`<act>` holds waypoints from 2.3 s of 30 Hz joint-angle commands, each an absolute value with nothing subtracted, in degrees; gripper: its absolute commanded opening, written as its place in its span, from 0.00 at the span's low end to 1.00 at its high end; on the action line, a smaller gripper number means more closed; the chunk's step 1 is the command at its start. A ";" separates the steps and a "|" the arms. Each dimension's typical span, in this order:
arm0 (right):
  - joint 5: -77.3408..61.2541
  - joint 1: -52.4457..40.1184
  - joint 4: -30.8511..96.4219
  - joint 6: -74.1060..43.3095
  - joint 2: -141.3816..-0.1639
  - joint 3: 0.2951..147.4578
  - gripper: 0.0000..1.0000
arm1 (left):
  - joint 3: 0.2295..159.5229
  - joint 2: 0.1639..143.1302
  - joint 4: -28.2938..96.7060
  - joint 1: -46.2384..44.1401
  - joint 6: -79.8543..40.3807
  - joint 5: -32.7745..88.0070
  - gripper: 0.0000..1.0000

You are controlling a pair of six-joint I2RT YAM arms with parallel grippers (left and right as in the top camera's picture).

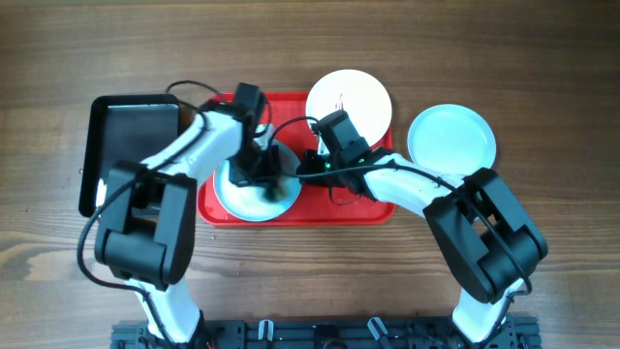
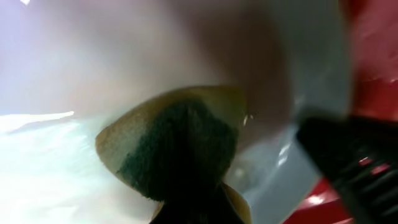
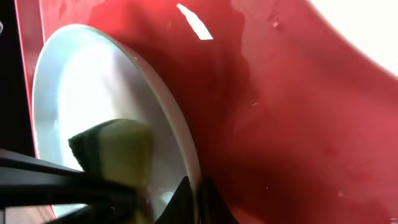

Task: Clean dirty plates on tray and stack at the side
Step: 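Scrub the second light-blue plate with the sponge in the left gripper, then lift the second plate with right gripper and stack it on the first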

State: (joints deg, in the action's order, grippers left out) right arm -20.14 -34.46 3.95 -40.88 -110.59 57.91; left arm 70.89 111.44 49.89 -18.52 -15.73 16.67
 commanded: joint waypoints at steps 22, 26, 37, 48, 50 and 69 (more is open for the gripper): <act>-19.25 -34.41 10.20 -40.51 -110.87 59.86 0.04 | 99.29 113.16 61.65 -4.64 -26.04 1.98 0.04; -13.56 -34.54 21.76 -34.79 -107.04 64.51 0.04 | 99.22 113.27 65.17 -4.64 -25.23 5.02 0.04; 24.56 -42.76 37.32 -25.45 -88.64 66.94 0.04 | 99.22 113.27 65.84 -4.82 -25.26 5.13 0.04; 62.41 -56.34 34.57 -14.96 -87.15 66.94 0.04 | 99.22 113.27 65.69 -6.11 -25.28 5.10 0.04; 68.27 -58.04 32.34 -11.20 -87.15 66.94 0.04 | 99.22 113.27 65.65 -6.11 -25.30 5.10 0.04; 83.57 -63.90 7.22 17.47 -87.15 66.81 0.04 | 99.22 113.27 65.39 -6.11 -25.74 5.06 0.04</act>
